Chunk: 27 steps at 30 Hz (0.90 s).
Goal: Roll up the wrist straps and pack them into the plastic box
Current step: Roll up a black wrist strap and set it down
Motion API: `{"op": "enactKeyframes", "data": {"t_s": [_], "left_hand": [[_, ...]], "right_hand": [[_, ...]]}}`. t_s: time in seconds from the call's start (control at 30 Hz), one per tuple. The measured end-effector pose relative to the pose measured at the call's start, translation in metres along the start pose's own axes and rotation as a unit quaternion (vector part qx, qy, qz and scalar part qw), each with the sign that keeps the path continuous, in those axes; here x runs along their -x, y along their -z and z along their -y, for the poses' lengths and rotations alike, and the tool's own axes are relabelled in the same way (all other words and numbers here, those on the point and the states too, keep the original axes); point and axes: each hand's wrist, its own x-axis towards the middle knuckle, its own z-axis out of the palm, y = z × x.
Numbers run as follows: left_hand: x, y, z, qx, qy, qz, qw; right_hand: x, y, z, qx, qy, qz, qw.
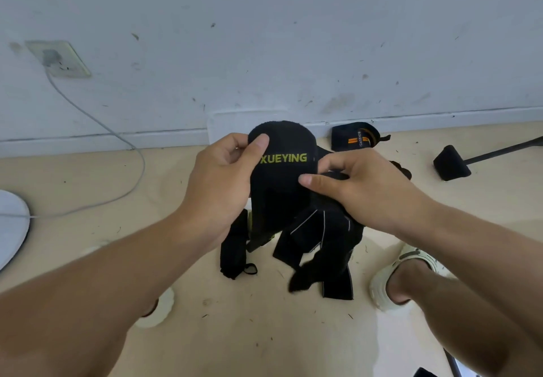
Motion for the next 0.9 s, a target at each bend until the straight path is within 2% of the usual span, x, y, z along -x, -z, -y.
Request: {"op": "enactKeyframes", "data": {"t_s": [0.2,0.3,0.47,0.53,0.6,0.77,0.9], "left_hand": [[0.005,0.0,0.003,-0.032,0.035,0.119,0.992],[0.004,-0.001,0.008,-0.029,0.021,0.109,0.993],[-0.003,0.005,0.007,0.018,0.031,0.035,0.999],[-0.004,0.005,0.007,0.025,0.038,0.031,0.998],[-0.003,0.005,0.005,0.033,0.052,0.045,0.997],[0.004,0.002,0.006,0.0,0.086,0.131,0.988],[0.005,0.002,0.009,-0.005,0.072,0.118,0.99]], "right_hand": [[-0.002,0.003,0.006,-0.179,-0.003,-0.046,0.983],[-0.003,0.008,0.006,-0.162,-0.01,-0.022,0.986],[0.0,0.007,0.001,-0.061,-0.039,0.1,0.992],[0.002,0.001,0.0,-0.024,-0.046,0.118,0.992],[0.002,-0.003,0.001,-0.033,-0.044,0.097,0.994],[-0.003,0.003,0.006,-0.169,-0.041,-0.002,0.985],[-0.006,0.005,0.008,-0.183,-0.044,-0.013,0.982]]}}
